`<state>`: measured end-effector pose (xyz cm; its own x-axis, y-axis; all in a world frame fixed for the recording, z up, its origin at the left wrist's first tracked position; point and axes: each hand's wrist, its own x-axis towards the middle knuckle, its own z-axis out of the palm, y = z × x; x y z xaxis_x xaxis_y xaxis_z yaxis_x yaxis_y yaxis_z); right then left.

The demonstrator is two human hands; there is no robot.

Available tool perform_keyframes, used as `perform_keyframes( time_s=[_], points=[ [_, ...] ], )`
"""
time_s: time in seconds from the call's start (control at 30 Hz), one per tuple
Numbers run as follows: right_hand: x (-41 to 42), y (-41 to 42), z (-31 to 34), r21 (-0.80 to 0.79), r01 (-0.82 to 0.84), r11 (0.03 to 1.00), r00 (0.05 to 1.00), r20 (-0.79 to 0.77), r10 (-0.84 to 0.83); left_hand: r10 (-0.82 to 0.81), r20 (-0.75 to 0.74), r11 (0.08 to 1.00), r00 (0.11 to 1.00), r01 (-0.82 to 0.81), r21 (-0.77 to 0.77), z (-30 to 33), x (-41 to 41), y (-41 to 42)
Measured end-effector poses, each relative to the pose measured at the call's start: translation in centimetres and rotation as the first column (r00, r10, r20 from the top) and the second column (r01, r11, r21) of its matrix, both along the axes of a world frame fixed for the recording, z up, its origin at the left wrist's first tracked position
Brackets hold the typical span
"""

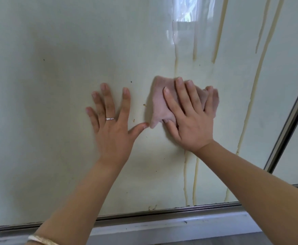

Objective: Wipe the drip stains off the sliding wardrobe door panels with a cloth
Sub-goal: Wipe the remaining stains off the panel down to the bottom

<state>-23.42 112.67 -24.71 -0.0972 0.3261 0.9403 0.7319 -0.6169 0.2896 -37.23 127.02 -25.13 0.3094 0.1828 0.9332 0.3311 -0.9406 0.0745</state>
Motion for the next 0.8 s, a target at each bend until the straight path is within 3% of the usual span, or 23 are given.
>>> perform_keyframes(
  time_s=[0.13,0.2,0.33,0.43,0.5,0.6,0.8],
  points=[
    [-0.9,-0.9,-6.0,-0.126,0.035,0.991,0.998,-0.038,-0.04,0.012,-0.008,1.0,1.0,-0.012,-0.028,0.1,-0.2,-0.1],
    [-0.9,-1.7,-6.0,-0.18,0.038,0.983,0.999,-0.018,-0.042,-0.001,-0.012,1.0,1.0,0.001,-0.03,0.1,0.0,-0.1],
    [0.3,-1.7,-0.2,-0.078,0.034,0.996,0.999,-0.008,-0.035,-0.015,-0.006,0.999,1.0,0.014,-0.029,0.0,0.1,-0.1],
    [0.9,-0.5,-0.1,0.041,0.045,0.998,0.999,0.013,-0.045,-0.013,0.013,1.0,1.0,0.014,-0.024,-0.1,0.1,0.0],
    [0.8,-0.1,-2.7,0.1,0.043,0.994,0.999,-0.004,-0.043,-0.002,0.035,1.0,0.999,0.002,-0.012,-0.8,0.3,-0.2],
    [0.8,-0.4,-8.0,0.061,0.028,0.998,0.999,-0.026,-0.026,-0.062,0.044,0.998,0.997,0.062,0.015,-3.0,1.1,-1.5],
    [-0.8,-1.7,-16.9,-0.023,0.024,0.999,0.983,-0.181,-0.028,0.006,-0.097,0.999,0.995,-0.011,-0.048,-10.6,-0.1,-1.8]
  ],
)
